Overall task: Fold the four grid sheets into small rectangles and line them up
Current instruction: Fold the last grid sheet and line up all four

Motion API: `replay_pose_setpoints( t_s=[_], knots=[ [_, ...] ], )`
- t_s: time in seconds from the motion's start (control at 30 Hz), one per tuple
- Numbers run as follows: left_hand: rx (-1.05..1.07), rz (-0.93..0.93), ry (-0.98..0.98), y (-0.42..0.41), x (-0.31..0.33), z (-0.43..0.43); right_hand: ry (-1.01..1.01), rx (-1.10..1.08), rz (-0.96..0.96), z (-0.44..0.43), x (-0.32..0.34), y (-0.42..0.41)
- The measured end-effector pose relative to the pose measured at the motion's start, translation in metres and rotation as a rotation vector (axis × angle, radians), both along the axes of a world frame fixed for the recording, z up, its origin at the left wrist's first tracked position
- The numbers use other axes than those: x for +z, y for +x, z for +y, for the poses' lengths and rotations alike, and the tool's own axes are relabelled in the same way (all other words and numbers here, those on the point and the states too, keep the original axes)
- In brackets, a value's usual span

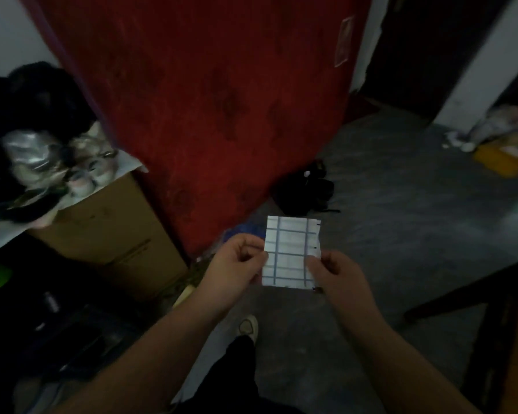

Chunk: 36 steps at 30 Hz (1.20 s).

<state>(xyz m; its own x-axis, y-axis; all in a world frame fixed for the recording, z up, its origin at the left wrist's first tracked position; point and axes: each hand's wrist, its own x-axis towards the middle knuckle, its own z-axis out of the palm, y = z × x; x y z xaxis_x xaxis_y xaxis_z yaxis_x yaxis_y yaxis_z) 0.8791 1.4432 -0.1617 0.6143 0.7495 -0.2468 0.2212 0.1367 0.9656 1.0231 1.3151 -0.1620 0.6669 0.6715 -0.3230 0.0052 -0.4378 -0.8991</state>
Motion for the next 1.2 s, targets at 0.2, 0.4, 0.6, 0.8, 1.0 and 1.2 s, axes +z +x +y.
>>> replay_pose_setpoints(
  t_s=[0.2, 0.4, 0.6, 0.8, 1.0, 1.2],
  knots=[
    [-0.188, -0.015, -0.026, 0.145, -0.015, 0.113, 0.037, -0.237, -0.030, 0.091, 0.000, 0.113],
    [-0.412, 0.008, -0.047, 0.294, 0.000, 0.171, 0.043, -0.447, -0.007, 0.126, 0.013, 0.226],
    [-0.621, 0.020, 0.032, 0.447, -0.012, 0.178, 0.088, -0.646, 0.020, 0.119, 0.001, 0.347],
    [-0.694, 0.014, 0.028, 0.630, -0.018, 0.158, 0.155, -0.777, 0.053, 0.101, -0.023, 0.509],
    [-0.740, 0.023, -0.021, 0.799, -0.002, 0.133, 0.183, -0.853, 0.049, 0.076, -0.015, 0.661],
    [-0.846, 0.003, -0.071, 0.935, -0.004, 0.113, 0.188, -0.949, 0.007, 0.054, -0.008, 0.774]
  ],
)
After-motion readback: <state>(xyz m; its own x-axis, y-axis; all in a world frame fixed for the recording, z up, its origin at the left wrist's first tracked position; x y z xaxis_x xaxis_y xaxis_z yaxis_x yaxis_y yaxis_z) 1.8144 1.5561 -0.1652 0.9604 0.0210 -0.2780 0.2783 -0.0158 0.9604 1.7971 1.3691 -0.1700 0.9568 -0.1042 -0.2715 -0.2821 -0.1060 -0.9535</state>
